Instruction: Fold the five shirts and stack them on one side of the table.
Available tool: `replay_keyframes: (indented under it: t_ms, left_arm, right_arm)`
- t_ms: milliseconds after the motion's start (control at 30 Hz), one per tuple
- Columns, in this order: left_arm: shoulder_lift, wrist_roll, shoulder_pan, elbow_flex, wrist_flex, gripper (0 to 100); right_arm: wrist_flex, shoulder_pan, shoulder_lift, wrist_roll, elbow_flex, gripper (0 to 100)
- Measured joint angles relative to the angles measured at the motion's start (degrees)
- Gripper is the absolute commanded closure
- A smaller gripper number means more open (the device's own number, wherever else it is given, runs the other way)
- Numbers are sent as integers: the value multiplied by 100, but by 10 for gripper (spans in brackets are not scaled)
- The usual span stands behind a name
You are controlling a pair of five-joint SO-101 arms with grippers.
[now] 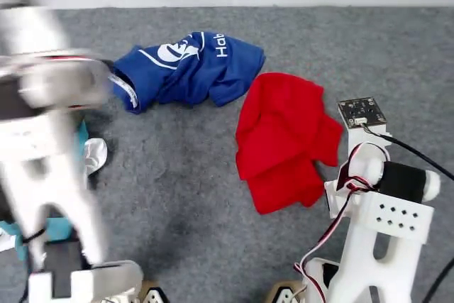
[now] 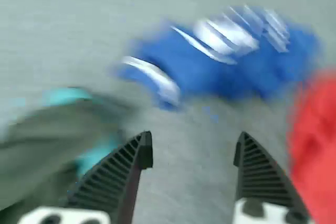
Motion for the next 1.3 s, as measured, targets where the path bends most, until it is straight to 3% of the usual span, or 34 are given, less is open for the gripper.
replay_keyframes:
  t_ms: [100,200,367,500,600,800,967,1067,1300]
  left_arm:
    - [536,0,1389,985,-598,750]
    - [1301,0,2286,1547,-1310,750]
    - [2699,0,2901,1538,-2180,750]
    - [3930,0,3191,1020,-2312,750]
    - [4765,26,3305,299,-2057,750]
    - [6004,0,3341,-1820,-774,758]
    - [6813,0,3367,-3464,35,889]
    - [6840,0,3376,-3622,88,953]
    - [6637,0,3376,-3279,105,954]
  right_arm:
    - [0,0,0,176,0,840]
    - [0,0,0,237,0,840]
    - [0,18,0,255,0,840]
    - [0,237,0,255,0,840]
    - [0,255,0,255,0,840]
    - [0,308,0,255,0,840]
    - [0,308,0,255,0,840]
    - [0,308,0,255,0,840]
    - [0,308,0,255,0,838]
